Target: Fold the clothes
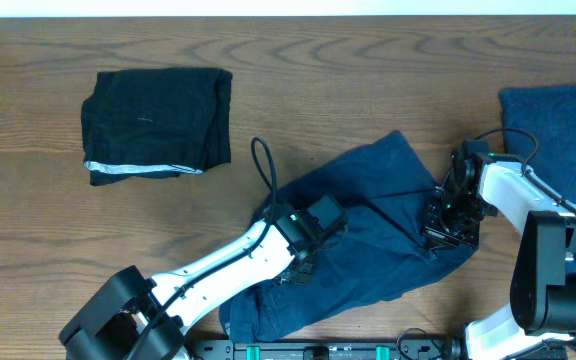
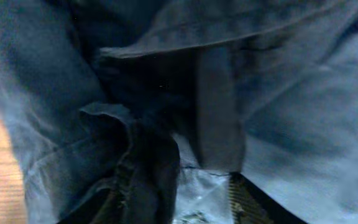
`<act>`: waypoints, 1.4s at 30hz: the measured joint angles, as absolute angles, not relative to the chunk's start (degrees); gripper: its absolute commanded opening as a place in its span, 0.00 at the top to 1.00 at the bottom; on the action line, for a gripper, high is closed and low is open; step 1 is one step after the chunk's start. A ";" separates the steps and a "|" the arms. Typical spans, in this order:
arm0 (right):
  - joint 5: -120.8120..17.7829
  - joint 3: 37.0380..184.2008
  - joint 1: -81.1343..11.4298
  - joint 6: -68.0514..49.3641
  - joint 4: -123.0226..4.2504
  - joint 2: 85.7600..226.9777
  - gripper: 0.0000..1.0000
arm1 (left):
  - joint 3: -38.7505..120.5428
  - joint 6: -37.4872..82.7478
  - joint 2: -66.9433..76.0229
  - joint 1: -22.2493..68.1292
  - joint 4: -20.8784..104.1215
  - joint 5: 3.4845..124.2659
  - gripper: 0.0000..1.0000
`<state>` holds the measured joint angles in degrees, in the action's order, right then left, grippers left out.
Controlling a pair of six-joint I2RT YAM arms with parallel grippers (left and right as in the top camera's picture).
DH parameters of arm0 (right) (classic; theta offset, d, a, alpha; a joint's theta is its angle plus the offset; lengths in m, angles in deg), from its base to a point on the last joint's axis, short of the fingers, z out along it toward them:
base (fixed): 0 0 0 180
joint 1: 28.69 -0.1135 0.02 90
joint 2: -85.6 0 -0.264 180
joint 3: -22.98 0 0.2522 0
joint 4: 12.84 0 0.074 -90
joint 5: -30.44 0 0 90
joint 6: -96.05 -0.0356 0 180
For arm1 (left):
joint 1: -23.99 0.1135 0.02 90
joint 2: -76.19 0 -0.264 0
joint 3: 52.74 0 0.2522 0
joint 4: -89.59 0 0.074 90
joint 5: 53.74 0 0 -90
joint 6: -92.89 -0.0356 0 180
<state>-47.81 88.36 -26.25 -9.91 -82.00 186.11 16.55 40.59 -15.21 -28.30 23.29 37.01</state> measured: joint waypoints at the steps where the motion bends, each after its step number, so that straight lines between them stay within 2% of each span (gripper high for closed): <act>1: -47.81 88.36 -26.25 -9.93 -82.00 186.11 0.99 | 16.55 40.61 -15.21 -28.30 22.97 36.14 0.46; 10: -47.79 88.36 -26.25 -9.93 -81.93 186.11 0.99 | 16.57 40.74 -15.21 -28.30 20.39 31.48 0.43; 20: -47.77 88.36 -26.25 -9.93 -81.80 186.11 0.99 | 17.51 43.62 -15.21 -28.57 16.15 32.03 0.44; 32: -47.74 88.36 -26.25 -9.96 -81.76 186.11 0.99 | 17.57 48.80 -14.03 -39.23 15.56 32.69 0.43; 38: -47.74 88.36 -26.25 -9.96 -81.76 186.11 0.99 | 17.57 50.29 -14.03 -41.07 15.56 32.55 0.43; 41: -47.74 88.36 -26.25 -9.98 -81.76 186.11 0.99 | 17.57 50.77 -14.03 -41.07 15.49 31.09 0.46; 42: -47.74 88.36 -26.25 -9.98 -81.76 186.11 0.99 | 17.57 50.92 -14.03 -41.05 15.45 30.19 0.55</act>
<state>-47.74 88.36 -26.25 -9.98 -81.76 186.11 17.57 50.92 -14.03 -41.05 15.45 30.19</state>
